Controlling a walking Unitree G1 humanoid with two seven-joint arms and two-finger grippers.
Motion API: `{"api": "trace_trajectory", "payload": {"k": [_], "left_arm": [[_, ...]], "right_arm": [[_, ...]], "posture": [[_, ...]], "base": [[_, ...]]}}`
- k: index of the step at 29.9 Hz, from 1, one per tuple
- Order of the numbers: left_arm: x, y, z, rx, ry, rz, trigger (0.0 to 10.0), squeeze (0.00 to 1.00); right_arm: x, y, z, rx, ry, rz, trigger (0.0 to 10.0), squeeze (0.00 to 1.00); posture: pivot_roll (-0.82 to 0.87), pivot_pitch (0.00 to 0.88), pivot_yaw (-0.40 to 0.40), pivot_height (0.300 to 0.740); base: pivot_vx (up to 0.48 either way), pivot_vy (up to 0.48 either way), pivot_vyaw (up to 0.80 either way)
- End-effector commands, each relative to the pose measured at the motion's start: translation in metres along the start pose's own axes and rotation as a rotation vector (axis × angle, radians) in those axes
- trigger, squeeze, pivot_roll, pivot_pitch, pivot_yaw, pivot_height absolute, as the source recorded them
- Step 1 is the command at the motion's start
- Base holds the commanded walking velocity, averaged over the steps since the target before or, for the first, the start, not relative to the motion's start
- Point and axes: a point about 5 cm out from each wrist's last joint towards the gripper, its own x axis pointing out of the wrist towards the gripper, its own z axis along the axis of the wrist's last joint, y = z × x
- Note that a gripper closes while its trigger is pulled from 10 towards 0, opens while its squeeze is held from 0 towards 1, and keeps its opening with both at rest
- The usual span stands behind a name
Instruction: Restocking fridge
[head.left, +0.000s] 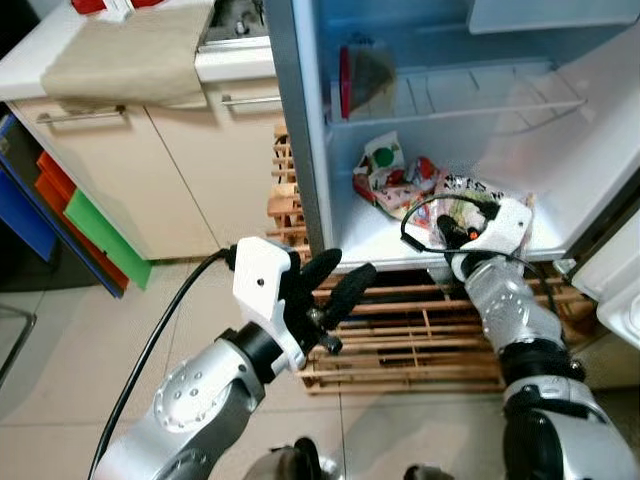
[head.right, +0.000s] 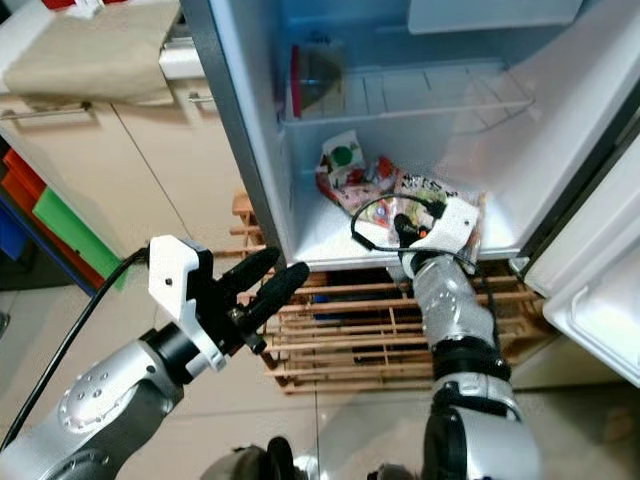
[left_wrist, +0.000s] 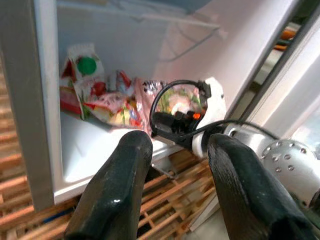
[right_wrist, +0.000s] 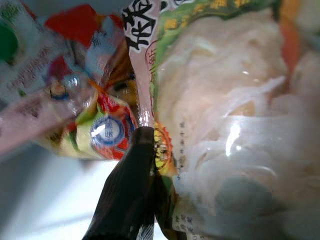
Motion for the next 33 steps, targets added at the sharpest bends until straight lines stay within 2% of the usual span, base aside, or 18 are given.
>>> {"api": "trace_trajectory", "payload": {"k": [1,2,3,4,5,9,15,19,23,24,25,26,28,29,30,33], "left_arm": [[-0.002,-0.003,0.0,0.01,0.006,0.016,10.0,0.0],[-0.003,-0.007,-0.002,0.003,0.009,0.026,10.0,0.0],[-0.003,-0.007,-0.002,0.003,0.009,0.026,10.0,0.0],[-0.003,-0.009,-0.003,0.004,0.015,0.031,10.0,0.0],[-0.004,-0.011,-0.004,0.005,0.022,0.038,10.0,0.0],[-0.004,-0.013,-0.006,0.018,0.038,0.055,10.0,0.0],[-0.004,-0.019,-0.011,0.134,0.069,-0.006,10.0,0.0],[-0.005,-0.016,-0.014,0.096,0.097,0.007,10.0,0.0],[-0.007,-0.018,-0.015,0.083,0.103,0.016,10.0,0.0],[-0.007,-0.019,-0.017,0.085,0.106,0.014,10.0,0.0],[-0.007,-0.019,-0.017,0.086,0.107,0.013,10.0,0.0],[-0.006,-0.018,-0.018,0.084,0.106,0.017,10.0,0.0],[-0.006,-0.018,-0.018,0.084,0.106,0.017,10.0,0.0],[-0.004,-0.017,-0.017,0.077,0.106,0.019,10.0,0.0],[-0.004,-0.017,-0.017,0.077,0.106,0.019,10.0,0.0],[-0.003,-0.019,-0.019,0.068,0.112,0.008,10.0,0.0]], "right_arm": [[0.002,0.007,0.0,-0.088,0.031,0.036,10.0,0.0],[0.002,0.006,0.009,-0.191,0.011,0.048,10.0,0.07],[0.002,0.006,0.009,-0.191,0.011,0.048,10.0,0.07],[0.003,0.004,0.014,-0.229,-0.003,0.038,10.0,1.0],[0.003,0.001,0.021,-0.277,-0.024,0.024,10.0,1.0],[0.005,0.001,0.032,-0.313,-0.051,0.019,10.0,1.0],[0.009,-0.002,0.036,-0.189,-0.048,-0.017,10.0,1.0],[0.01,-0.001,0.036,-0.171,-0.044,-0.014,10.0,1.0],[0.011,0.009,0.044,-0.225,-0.071,0.037,10.0,1.0],[0.011,0.016,0.051,-0.308,-0.09,0.063,10.0,1.0],[0.011,0.017,0.052,-0.329,-0.091,0.068,10.0,1.0],[0.011,0.017,0.053,-0.391,-0.092,0.068,10.0,1.0],[0.011,0.017,0.053,-0.391,-0.092,0.068,10.0,1.0],[0.012,0.014,0.051,-0.562,-0.072,0.056,10.0,1.0],[0.012,0.014,0.051,-0.562,-0.072,0.056,10.0,1.0],[0.012,0.001,0.049,-0.758,-0.033,0.032,10.0,1.0]], "posture": [[0.02,0.269,0.125,0.74],[0.02,0.273,0.118,0.74],[0.02,0.273,0.118,0.74],[0.01,0.274,0.115,0.74],[0.01,0.276,0.112,0.74],[0.01,0.279,0.108,0.74],[0.02,0.284,0.105,0.74],[0.02,0.284,0.11,0.74],[0.02,0.286,0.109,0.74],[0.02,0.282,0.108,0.74],[0.02,0.282,0.108,0.74],[0.02,0.281,0.108,0.74],[0.02,0.281,0.108,0.74],[0.01,0.282,0.111,0.74],[0.01,0.282,0.111,0.74],[0.01,0.281,0.109,0.74]], "base": [[0.0,0.0,0.0],[0.0,0.0,0.0],[0.0,0.0,0.0],[0.0,0.0,0.0],[0.0,0.0,0.0],[0.0,0.0,0.0],[0.0,0.0,0.0],[0.0,0.0,0.0],[0.0,0.0,0.0],[0.0,0.0,0.0],[0.0,0.0,0.0],[0.0,0.0,0.0],[0.0,0.0,0.0],[0.0,0.0,0.0],[0.0,0.0,0.0],[0.0,0.0,0.0]]}}
